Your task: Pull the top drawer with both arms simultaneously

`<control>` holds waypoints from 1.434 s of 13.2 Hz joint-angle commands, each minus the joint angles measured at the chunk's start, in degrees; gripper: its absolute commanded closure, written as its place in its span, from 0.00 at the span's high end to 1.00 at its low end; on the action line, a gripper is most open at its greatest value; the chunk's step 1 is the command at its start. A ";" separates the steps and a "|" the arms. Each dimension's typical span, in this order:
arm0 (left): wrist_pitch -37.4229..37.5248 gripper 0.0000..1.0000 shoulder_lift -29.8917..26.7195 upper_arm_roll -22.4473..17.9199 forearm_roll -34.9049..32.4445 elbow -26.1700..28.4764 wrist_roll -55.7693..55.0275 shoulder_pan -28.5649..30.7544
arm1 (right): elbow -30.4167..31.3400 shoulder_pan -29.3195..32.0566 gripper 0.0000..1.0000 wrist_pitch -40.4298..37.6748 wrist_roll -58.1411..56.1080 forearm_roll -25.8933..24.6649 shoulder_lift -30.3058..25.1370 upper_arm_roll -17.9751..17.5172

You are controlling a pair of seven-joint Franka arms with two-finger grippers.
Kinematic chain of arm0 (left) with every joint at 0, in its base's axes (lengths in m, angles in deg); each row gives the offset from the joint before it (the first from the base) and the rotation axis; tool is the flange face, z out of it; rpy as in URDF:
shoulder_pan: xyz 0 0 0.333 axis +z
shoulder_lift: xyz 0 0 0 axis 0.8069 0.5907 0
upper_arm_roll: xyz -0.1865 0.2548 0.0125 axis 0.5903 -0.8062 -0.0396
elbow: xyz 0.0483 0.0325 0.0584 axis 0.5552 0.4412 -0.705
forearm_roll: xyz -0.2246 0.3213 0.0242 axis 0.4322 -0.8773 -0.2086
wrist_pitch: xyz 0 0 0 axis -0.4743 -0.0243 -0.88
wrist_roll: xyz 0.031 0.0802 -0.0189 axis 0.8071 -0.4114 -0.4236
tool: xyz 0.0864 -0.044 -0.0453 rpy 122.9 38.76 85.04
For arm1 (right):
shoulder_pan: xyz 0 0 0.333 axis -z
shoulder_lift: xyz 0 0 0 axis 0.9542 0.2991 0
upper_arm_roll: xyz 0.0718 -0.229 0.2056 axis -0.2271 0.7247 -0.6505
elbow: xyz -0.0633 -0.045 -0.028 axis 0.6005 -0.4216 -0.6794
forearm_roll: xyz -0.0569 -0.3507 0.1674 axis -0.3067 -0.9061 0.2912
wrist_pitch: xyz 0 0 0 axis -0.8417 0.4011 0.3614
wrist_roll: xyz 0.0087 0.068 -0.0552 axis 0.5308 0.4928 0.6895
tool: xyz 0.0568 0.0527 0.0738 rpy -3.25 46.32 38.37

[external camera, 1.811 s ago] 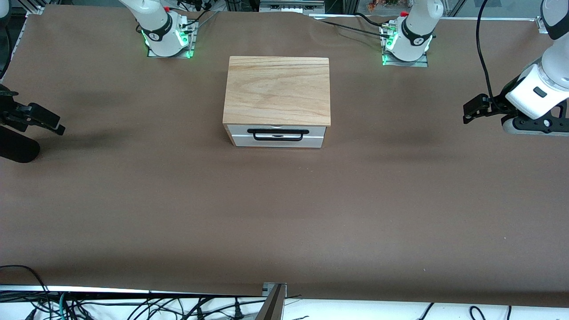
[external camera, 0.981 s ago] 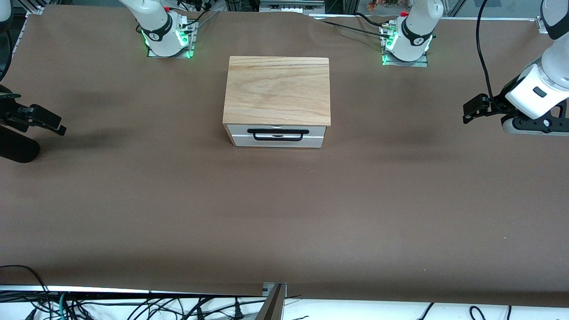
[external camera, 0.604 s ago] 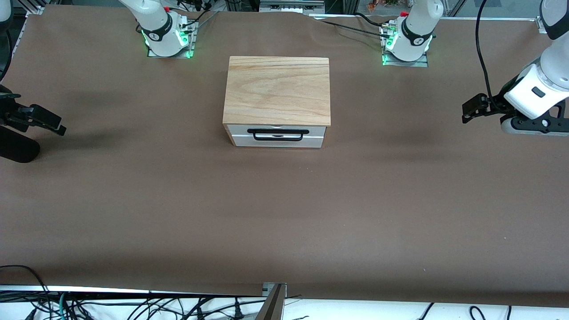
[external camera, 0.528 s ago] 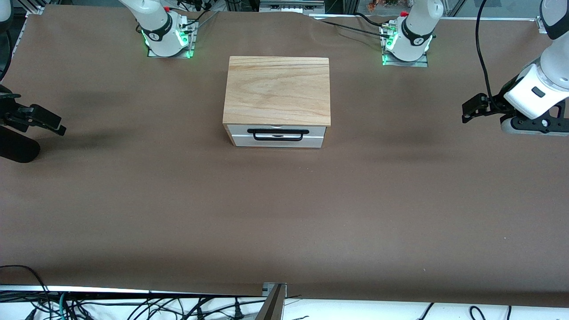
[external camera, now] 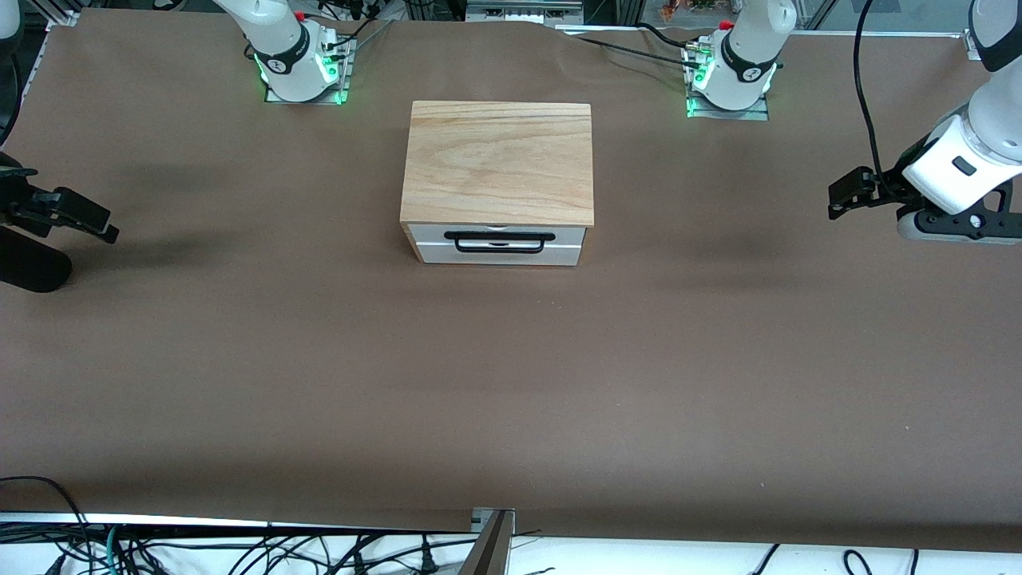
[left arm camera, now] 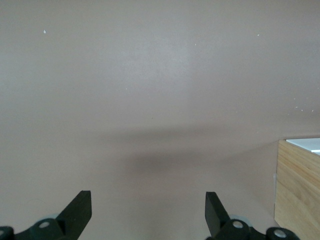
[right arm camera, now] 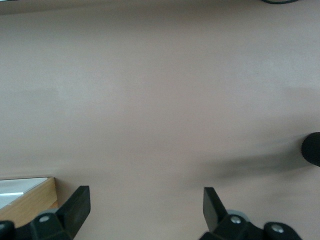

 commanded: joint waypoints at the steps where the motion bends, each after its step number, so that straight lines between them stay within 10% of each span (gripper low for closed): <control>1: 2.19 1.00 1.38 0.30 -0.89 -2.26 -0.07 -0.10 | -1.79 0.58 1.00 -1.42 -0.63 -0.75 0.61 -0.63; 6: 2.02 1.00 2.87 0.56 0.24 -2.26 0.20 -0.37 | -1.70 0.40 1.00 -1.33 -0.80 0.12 3.40 -0.72; 10: 1.85 1.00 7.34 0.56 15.77 -2.26 0.29 -0.80 | -1.26 -2.14 1.00 -1.16 -0.28 3.01 8.24 -1.86; 19: -9.47 1.00 24.92 7.41 50.13 -6.47 12.14 -1.33 | 1.81 -0.92 1.00 -0.63 -14.29 48.16 20.63 -1.60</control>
